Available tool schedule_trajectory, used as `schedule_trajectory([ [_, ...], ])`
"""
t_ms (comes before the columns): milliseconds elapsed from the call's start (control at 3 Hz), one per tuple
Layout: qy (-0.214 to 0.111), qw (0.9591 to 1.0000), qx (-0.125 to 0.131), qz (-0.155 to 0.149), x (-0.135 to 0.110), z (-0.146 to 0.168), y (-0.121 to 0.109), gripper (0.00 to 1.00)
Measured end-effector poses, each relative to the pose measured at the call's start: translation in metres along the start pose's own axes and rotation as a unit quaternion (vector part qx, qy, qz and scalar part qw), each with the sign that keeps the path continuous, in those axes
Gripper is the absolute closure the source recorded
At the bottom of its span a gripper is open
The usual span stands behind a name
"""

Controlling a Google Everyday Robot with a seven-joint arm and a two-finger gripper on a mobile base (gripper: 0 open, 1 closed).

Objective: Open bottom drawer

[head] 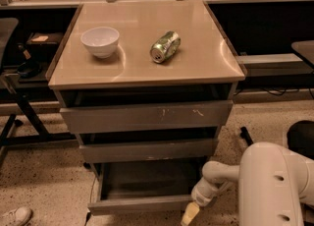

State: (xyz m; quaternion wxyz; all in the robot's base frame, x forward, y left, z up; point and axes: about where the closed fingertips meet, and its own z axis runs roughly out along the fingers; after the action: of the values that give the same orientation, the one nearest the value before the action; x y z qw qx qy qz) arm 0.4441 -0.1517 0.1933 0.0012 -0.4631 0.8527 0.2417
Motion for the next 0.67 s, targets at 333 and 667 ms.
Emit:
schedule_trajectory([
  [333, 0.011, 0.9996, -0.022, 0.015, 0.018, -0.005, 0.025, 0.00],
  [667, 0.019, 0.9986, -0.031, 0.039, 0.040, -0.012, 0.046, 0.00],
])
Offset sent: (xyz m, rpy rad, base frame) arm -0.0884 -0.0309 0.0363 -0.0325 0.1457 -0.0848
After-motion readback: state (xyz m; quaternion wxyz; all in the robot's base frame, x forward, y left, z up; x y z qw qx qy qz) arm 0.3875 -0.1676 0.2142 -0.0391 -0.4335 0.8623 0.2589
